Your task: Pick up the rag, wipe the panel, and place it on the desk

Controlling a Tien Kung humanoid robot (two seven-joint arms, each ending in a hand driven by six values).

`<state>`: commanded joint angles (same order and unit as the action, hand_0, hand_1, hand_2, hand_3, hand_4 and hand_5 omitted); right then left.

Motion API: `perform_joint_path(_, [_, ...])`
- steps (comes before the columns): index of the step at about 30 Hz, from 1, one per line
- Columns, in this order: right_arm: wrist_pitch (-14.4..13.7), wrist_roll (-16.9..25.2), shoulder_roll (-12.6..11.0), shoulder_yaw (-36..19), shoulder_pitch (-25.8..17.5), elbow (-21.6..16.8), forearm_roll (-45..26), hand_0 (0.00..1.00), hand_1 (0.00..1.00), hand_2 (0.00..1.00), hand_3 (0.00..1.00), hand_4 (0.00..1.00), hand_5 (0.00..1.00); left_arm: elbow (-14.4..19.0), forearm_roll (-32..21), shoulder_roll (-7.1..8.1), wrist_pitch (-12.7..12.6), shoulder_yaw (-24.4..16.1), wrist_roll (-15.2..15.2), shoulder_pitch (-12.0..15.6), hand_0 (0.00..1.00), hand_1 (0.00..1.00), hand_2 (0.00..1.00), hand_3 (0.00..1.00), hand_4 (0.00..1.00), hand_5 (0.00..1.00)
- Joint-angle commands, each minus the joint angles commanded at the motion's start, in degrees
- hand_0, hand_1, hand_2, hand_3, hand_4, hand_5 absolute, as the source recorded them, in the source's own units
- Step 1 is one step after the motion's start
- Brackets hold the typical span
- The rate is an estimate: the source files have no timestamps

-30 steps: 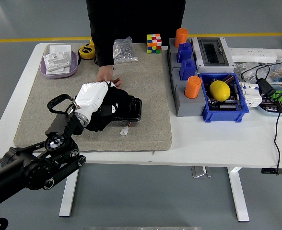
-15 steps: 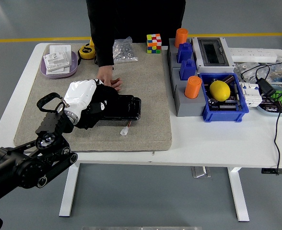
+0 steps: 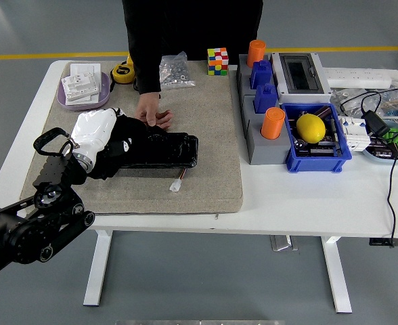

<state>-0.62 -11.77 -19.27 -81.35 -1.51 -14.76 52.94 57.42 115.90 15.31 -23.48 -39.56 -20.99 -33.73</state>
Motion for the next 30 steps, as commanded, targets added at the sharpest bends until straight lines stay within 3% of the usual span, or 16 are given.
perform_joint_path(30, [-0.01,-0.11,-0.02,-0.49,-0.19,-0.09,0.35,0.694,0.445,0.636,0.618,0.998,0.703,-0.72,2.65,3.02,-0.39,-4.42,-0.23,2.63,0.223,0.119,0.439,0.329,0.043,0.002])
